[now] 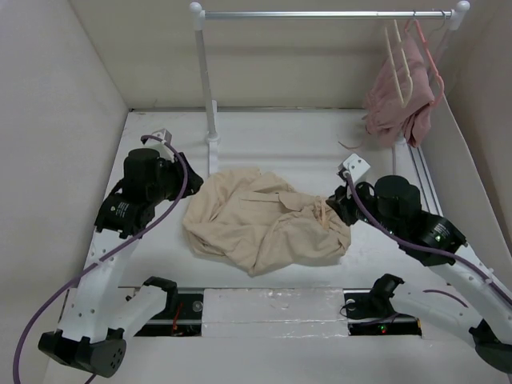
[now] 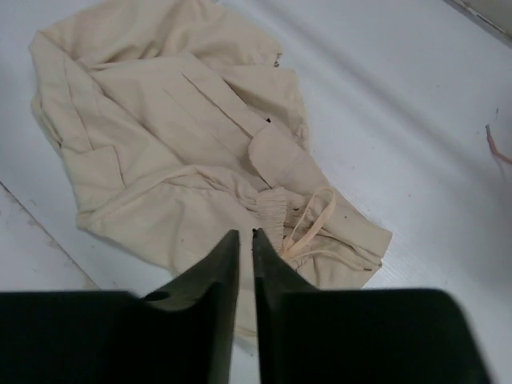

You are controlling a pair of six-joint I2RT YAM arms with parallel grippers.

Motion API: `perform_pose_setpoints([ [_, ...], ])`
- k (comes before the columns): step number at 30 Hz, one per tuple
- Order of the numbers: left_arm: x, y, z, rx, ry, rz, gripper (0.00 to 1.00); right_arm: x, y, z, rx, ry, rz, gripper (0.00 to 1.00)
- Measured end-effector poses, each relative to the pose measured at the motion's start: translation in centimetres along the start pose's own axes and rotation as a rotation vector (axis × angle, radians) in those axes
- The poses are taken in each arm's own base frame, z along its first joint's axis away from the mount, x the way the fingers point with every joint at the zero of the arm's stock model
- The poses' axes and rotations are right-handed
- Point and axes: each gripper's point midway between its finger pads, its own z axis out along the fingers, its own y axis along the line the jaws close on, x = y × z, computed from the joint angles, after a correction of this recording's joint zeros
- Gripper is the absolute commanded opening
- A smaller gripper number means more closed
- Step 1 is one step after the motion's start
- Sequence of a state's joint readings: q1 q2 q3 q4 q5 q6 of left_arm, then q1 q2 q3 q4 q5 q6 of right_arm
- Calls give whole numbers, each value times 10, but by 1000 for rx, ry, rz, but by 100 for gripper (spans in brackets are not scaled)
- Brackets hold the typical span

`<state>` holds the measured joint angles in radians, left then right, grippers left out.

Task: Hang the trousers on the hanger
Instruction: Flatten out the trousers at the center of the board.

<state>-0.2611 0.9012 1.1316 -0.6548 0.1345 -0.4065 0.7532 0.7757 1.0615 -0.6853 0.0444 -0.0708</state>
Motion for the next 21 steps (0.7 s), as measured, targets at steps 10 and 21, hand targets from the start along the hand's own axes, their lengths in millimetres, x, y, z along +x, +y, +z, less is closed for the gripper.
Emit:
perform_pose_setpoints([
  [10, 22, 29, 24, -115, 34, -40, 68, 32, -25, 22, 119, 128, 65, 46],
  [21, 67, 85, 85, -367, 209, -115, 71, 114, -54, 96, 141, 408, 133, 71],
])
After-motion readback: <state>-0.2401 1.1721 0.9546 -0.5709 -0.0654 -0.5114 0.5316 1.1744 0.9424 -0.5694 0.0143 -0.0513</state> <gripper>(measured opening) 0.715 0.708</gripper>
